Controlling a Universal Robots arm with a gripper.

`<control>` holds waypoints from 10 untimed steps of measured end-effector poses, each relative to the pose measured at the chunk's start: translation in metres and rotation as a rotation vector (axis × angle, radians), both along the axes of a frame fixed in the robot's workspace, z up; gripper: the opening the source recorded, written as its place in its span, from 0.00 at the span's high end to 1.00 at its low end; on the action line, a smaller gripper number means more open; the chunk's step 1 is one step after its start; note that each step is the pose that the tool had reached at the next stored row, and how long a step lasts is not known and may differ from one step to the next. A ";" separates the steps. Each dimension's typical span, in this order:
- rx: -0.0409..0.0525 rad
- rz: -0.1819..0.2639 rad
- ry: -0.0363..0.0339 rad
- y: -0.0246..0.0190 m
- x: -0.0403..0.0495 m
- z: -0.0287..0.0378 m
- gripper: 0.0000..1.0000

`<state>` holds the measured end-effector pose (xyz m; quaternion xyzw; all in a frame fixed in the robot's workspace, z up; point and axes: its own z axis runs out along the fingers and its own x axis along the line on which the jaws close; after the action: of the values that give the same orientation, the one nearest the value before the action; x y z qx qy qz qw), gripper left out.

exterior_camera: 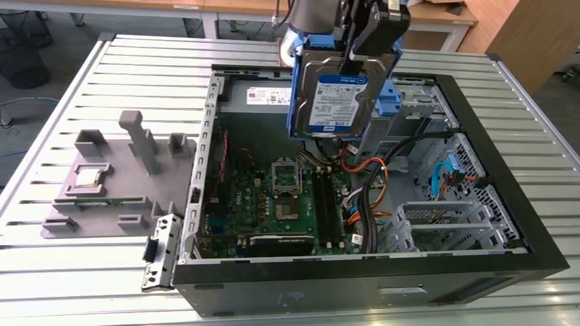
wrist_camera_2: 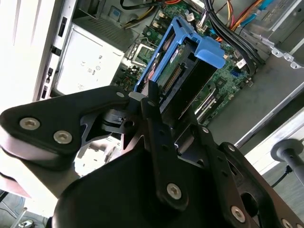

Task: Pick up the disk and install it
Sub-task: 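Pick up the disk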

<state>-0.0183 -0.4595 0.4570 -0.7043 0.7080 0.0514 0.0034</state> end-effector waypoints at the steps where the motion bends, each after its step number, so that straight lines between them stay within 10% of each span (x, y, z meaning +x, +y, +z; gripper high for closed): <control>1: 0.0000 0.000 0.0009 -0.0004 0.0005 0.0000 0.65; 10: -0.0002 -0.001 0.0015 -0.0005 0.0012 0.0037 0.65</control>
<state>-0.0170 -0.4600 0.4607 -0.7039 0.7083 0.0519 0.0029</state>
